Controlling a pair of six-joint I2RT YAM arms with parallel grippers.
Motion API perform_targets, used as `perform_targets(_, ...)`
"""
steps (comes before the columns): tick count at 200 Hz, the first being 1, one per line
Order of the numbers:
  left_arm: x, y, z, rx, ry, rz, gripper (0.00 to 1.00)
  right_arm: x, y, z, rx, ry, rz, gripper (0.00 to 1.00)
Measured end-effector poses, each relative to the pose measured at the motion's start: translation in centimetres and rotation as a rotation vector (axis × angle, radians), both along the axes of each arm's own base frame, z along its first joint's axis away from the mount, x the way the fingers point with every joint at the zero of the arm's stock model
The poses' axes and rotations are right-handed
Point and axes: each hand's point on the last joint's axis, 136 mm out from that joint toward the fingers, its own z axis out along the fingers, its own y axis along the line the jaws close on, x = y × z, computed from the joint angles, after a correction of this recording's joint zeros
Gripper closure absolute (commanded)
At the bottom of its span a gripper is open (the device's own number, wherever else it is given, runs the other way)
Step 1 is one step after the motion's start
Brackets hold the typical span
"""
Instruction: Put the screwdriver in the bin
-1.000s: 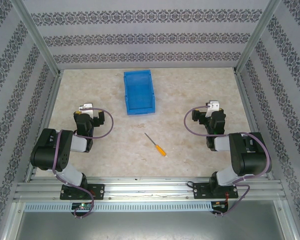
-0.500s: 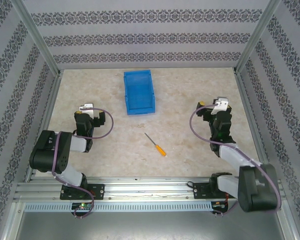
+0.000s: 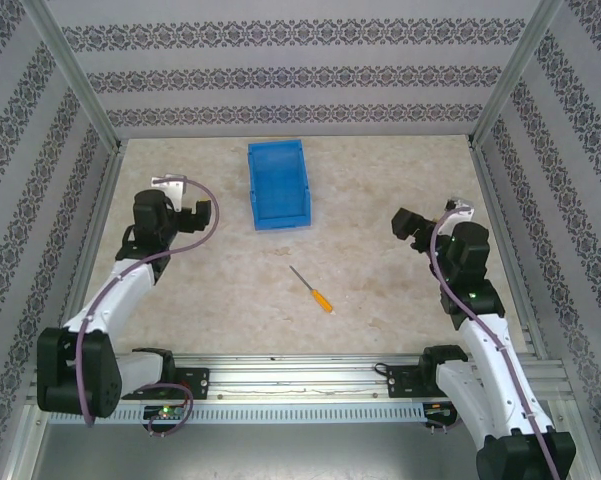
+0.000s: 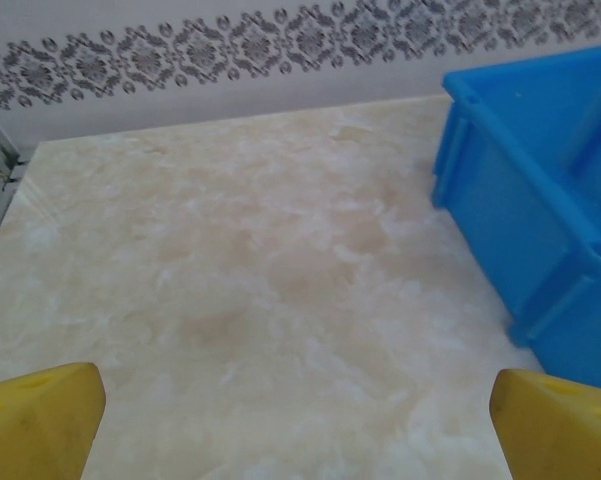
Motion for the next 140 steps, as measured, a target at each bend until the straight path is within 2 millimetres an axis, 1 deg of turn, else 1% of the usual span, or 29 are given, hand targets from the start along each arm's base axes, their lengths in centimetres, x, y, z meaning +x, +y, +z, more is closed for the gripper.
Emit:
perform_targets(20,-1.1,-0.6,2.2,0.016,0.049,-0.047,0.01,-1.2,1.3,-2.9,-0.024,0.176,0.044,0.02)
perform_targets(31,-1.7,-0.8,3.5,0.024,0.077,-0.067,0.01,-2.2,2.9,-4.5,-0.071,0.276,0.101,0.02)
perform_targets(41,-2.2,-1.0,4.8,0.028,0.098,-0.084,0.01,-3.3,4.6,-5.5,-0.118,0.344,0.162,0.02)
perform_targets(56,-3.0,-1.3,6.3,0.034,0.132,-0.11,0.01,-5.0,7.1,-6.6,-0.205,0.41,0.26,0.02)
perform_targets(75,-3.9,-1.8,7.7,0.039,0.18,-0.14,0.01,-6.9,9.7,-7.2,-0.3,0.457,0.371,0.02)
perform_targets(91,-4.7,-2.0,8.0,0.036,0.225,-0.152,0.01,-8.0,11.5,-7.8,-0.353,0.492,0.447,0.02)
perform_targets(108,-5.7,-2.2,7.7,0.029,0.276,-0.163,0.01,-8.9,13.6,-9.0,-0.404,0.54,0.526,0.02)
perform_targets(120,-6.3,-2.3,7.2,0.022,0.311,-0.17,0.01,-9.5,15.2,-10.0,-0.448,0.572,0.578,0.09)
perform_targets(140,-7.4,-2.6,6.3,0.008,0.369,-0.186,0.01,-10.4,16.9,-12.0,-0.509,0.634,0.643,0.11)
